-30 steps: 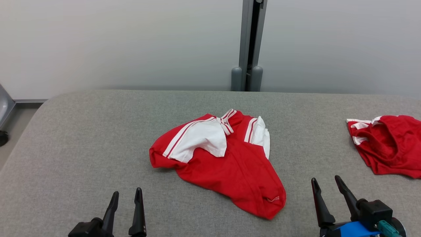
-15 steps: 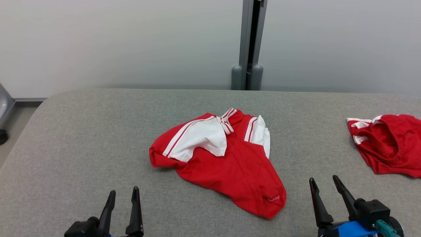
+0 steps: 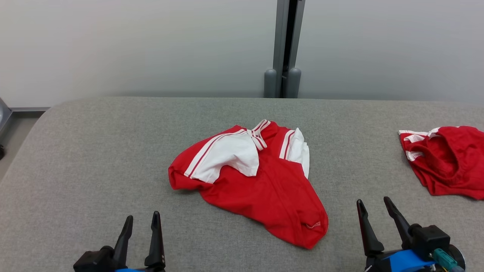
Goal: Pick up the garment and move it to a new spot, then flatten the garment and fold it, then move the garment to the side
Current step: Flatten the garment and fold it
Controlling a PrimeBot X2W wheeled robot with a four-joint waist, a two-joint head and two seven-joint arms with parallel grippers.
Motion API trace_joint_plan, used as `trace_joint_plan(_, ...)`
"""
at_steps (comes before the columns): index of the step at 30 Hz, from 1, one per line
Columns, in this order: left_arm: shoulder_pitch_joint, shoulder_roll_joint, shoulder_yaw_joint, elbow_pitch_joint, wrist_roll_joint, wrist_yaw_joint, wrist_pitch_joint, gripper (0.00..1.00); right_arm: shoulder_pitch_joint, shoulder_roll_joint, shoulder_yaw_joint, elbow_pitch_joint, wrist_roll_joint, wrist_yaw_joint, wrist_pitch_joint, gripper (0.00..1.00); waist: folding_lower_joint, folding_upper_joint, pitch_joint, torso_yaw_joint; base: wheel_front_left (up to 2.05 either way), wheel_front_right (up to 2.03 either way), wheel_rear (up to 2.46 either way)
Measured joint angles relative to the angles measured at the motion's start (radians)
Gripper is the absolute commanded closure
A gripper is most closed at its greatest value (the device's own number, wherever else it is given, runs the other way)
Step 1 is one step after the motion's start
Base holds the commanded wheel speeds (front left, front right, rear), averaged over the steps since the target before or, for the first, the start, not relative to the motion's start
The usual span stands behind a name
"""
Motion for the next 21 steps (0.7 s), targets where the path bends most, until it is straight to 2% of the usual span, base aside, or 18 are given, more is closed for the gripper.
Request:
trace_joint_plan(5, -0.041, 0.0, -0.02, -0.014, 0.0, -0.011, 0.021, 0.0, -0.016, 0.0, 0.0, -0.005, 0.0, 0.0, 0.0, 0.0, 0.0, 0.0, 0.025, -0.009, 0.0, 0.0, 0.0)
trace_joint_plan(9, -0.164, -0.01, -0.107, 0.007, 0.046, -0.051, 0.099, 0.0, -0.047, 0.0, 0.004, -0.011, -0.002, 0.0, 0.0, 0.0, 0.0001, 0.0, 0.059, -0.03, 0.0, 0.0, 0.0)
trace_joint_plan(14, -0.307, -0.057, -0.19, 0.138, 0.07, -0.087, 0.216, 0.0, -0.074, 0.0, 0.021, -0.012, -0.002, 0.0, 0.0, 0.0, 0.0001, 0.0, 0.095, -0.072, 0.0, 0.0, 0.0)
trace_joint_plan(21, -0.479, -0.113, -0.192, 0.372, 0.047, -0.105, 0.268, 0.0, -0.106, 0.0, 0.045, -0.007, 0.002, 0.0, -0.002, 0.0, 0.0002, 0.0, 0.15, -0.151, 0.0, 0.0, 0.0)
